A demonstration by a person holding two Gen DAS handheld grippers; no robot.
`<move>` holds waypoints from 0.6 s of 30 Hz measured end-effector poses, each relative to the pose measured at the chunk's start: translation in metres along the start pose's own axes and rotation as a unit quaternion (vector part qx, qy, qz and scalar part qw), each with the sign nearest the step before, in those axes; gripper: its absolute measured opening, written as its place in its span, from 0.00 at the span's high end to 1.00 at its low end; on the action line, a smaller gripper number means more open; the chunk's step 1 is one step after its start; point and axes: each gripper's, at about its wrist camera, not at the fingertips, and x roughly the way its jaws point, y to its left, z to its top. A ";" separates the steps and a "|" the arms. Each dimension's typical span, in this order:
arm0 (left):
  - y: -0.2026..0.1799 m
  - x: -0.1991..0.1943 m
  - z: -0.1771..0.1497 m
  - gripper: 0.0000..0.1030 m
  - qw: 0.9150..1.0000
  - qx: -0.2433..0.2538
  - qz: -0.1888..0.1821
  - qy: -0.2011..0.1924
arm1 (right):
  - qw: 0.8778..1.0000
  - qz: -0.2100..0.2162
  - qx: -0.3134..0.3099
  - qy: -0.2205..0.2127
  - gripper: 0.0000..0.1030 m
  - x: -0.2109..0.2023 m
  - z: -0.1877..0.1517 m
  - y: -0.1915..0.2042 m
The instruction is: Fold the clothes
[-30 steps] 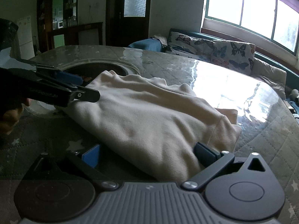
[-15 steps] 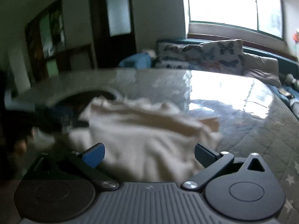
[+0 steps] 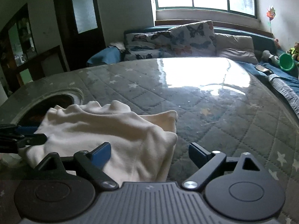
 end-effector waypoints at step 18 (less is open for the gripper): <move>-0.013 0.006 0.021 0.85 1.000 0.017 -0.017 0.001 | 0.999 0.029 0.019 -0.015 0.85 -0.005 0.014 -0.007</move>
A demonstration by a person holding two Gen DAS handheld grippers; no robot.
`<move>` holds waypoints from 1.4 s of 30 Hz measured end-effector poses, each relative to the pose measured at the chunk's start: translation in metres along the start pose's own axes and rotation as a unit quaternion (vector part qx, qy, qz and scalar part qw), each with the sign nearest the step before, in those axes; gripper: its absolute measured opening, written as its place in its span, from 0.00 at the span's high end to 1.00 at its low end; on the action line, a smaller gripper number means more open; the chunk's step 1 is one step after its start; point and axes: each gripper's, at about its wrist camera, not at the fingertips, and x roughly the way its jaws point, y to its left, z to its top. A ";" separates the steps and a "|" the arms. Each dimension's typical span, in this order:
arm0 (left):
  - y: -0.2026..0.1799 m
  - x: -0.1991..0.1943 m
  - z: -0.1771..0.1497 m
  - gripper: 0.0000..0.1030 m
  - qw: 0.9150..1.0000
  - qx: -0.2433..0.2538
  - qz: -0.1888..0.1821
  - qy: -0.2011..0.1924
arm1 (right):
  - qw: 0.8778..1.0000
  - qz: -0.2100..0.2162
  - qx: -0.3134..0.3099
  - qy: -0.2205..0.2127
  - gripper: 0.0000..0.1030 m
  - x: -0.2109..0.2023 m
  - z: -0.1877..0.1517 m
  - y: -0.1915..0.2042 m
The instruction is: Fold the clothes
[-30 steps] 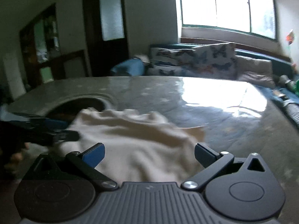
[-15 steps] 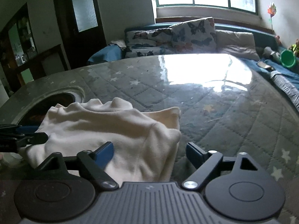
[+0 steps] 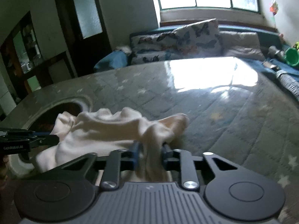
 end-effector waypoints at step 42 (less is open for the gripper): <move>-0.111 0.131 0.078 0.80 0.996 0.067 -0.062 0.020 | 0.978 -0.210 0.001 0.005 0.84 0.028 0.071 -0.133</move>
